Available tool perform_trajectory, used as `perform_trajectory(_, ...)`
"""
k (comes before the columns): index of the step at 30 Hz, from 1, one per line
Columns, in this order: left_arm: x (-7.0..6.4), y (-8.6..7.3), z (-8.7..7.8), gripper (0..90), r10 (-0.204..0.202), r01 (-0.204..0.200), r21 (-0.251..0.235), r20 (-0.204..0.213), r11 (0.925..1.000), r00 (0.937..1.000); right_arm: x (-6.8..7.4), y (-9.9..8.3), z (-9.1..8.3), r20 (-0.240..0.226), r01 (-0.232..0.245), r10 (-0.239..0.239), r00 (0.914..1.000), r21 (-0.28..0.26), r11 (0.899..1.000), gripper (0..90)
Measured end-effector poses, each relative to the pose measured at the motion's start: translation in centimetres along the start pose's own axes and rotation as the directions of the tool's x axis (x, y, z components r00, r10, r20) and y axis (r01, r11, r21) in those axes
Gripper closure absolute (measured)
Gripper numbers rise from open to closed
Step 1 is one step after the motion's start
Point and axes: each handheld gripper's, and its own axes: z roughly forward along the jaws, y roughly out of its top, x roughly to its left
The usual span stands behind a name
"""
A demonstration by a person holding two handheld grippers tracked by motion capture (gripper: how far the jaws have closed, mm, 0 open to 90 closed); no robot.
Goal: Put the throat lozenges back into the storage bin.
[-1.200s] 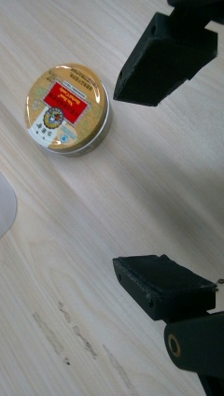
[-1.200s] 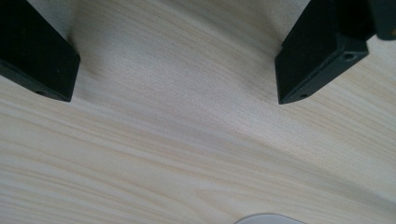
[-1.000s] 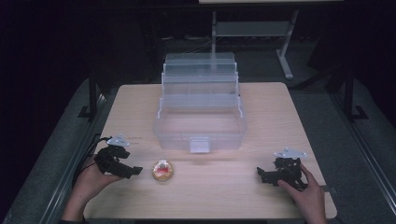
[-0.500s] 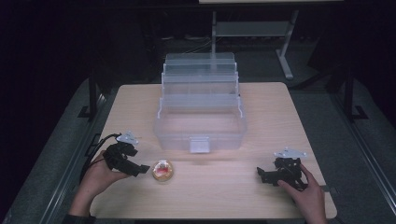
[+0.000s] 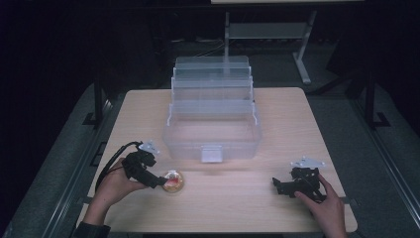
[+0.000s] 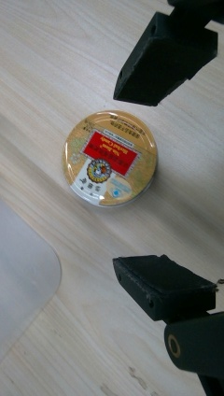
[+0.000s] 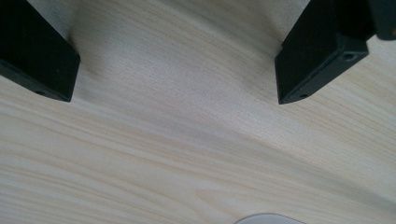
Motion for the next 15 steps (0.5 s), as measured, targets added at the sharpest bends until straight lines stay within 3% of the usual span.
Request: perform_trajectory(15, -1.2, 1.8, 2.3, 13.9, 0.051, -0.052, 0.076, 0.014, 0.9958, 0.9986, 0.0, 0.0, 0.0, 0.0, 0.0, 0.0, 1.0, 0.0, 1.0, 0.0)
